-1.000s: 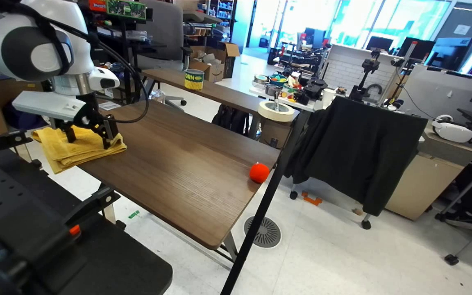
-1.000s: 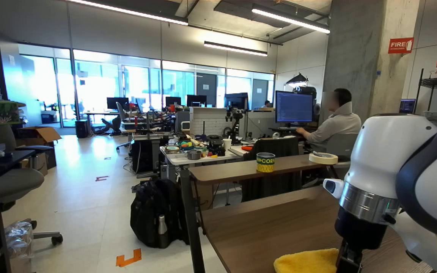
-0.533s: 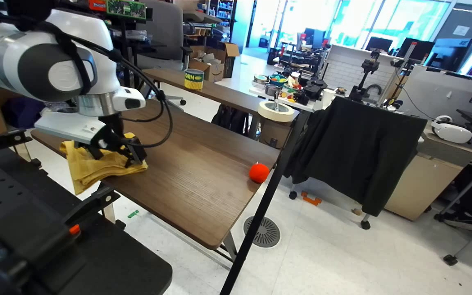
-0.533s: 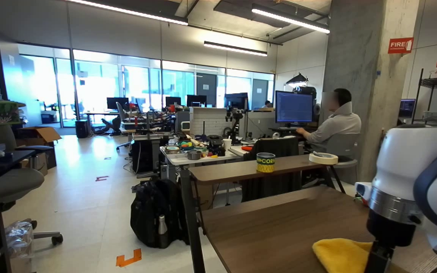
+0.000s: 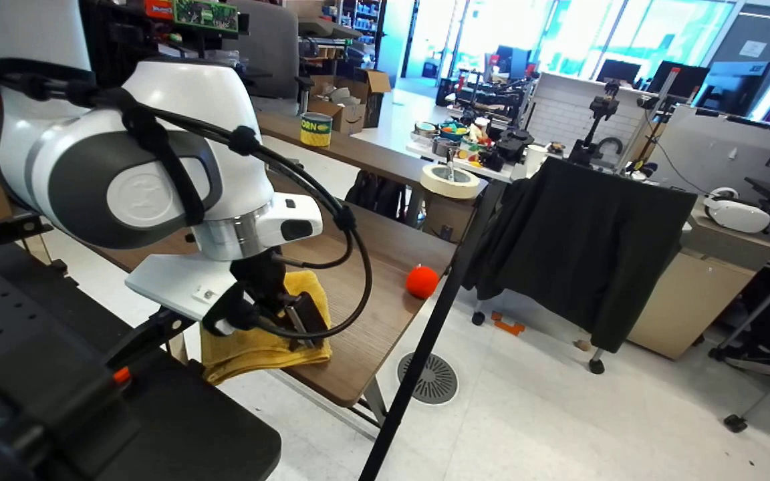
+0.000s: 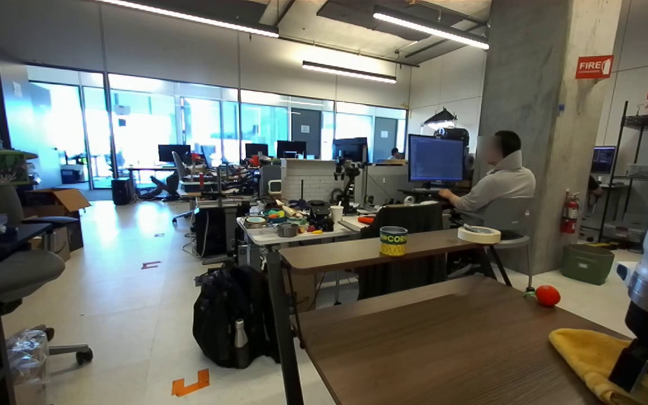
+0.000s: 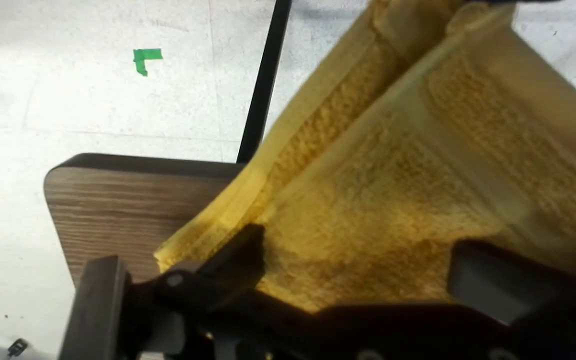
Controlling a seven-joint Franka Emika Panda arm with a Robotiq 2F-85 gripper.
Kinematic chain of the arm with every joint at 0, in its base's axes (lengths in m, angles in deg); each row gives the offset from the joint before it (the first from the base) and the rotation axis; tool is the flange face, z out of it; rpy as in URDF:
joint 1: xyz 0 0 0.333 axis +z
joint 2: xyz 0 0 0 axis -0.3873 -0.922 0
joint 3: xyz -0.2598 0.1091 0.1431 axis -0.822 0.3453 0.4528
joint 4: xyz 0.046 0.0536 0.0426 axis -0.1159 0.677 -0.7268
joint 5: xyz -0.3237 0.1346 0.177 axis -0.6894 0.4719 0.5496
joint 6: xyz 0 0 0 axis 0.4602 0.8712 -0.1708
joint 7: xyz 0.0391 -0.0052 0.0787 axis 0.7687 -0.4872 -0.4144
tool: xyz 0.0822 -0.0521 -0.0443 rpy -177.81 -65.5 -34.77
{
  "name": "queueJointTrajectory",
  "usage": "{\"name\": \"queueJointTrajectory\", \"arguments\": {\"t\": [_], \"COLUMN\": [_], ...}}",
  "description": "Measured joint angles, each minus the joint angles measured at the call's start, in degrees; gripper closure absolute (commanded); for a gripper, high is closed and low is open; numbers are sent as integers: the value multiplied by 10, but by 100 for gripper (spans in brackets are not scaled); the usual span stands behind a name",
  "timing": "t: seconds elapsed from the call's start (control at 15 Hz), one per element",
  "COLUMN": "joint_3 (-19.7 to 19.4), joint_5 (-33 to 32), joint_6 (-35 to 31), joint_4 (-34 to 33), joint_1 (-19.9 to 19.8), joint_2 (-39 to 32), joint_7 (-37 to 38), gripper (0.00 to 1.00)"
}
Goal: Wipe the table with the yellow towel
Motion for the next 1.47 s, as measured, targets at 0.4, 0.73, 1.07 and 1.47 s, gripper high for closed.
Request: {"name": "queueJointTrajectory", "arguments": {"t": [0.4, 0.73, 1.07, 1.47], "joint_3": [104, 89, 12, 36], "joint_5": [1, 60, 77, 70], "joint_6": [-33, 4, 19, 12], "joint_4": [-1, -74, -108, -111], "joint_1": [50, 188, 149, 55], "joint_2": [23, 3, -48, -40], "joint_7": [31, 69, 87, 90], "gripper": [0, 0, 0, 0]}}
